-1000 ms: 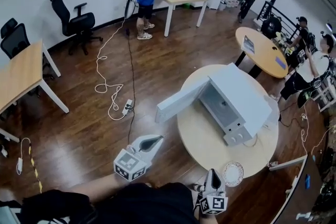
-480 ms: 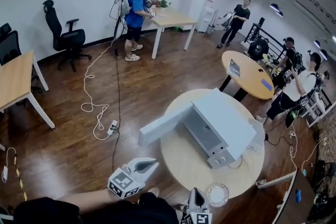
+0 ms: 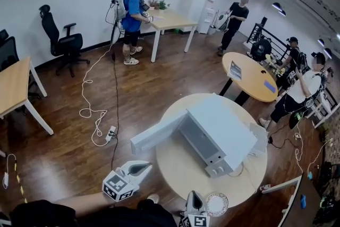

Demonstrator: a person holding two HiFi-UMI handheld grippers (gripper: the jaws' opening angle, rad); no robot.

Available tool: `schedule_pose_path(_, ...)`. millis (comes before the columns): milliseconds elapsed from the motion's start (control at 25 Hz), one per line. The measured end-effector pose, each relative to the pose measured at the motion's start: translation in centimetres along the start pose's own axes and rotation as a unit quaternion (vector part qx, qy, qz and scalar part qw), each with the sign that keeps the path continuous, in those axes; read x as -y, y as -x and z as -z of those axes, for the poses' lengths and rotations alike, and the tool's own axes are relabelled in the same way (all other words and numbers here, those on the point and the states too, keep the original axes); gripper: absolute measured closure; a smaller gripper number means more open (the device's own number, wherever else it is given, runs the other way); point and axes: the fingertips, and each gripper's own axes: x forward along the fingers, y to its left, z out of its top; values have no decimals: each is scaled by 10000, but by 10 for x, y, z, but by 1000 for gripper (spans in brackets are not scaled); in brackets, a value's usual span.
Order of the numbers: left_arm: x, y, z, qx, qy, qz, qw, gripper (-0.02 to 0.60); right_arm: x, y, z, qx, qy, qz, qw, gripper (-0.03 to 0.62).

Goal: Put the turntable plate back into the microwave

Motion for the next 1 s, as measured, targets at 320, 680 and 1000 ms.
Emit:
schedule_pose_path(320, -11, -35, -24, 178, -211, 114, 9996, 578, 52, -27, 0, 60, -100, 358, 9993, 592)
schedule_pose_path(680, -27, -67, -32, -185, -33, 68, 9998, 578, 65, -42, -6, -169, -503, 382, 9979, 592)
schedule_pose_path(1000, -33, -105, -58, -46, -291, 86, 9995, 578, 95, -68, -24, 79, -474, 353, 9982, 592)
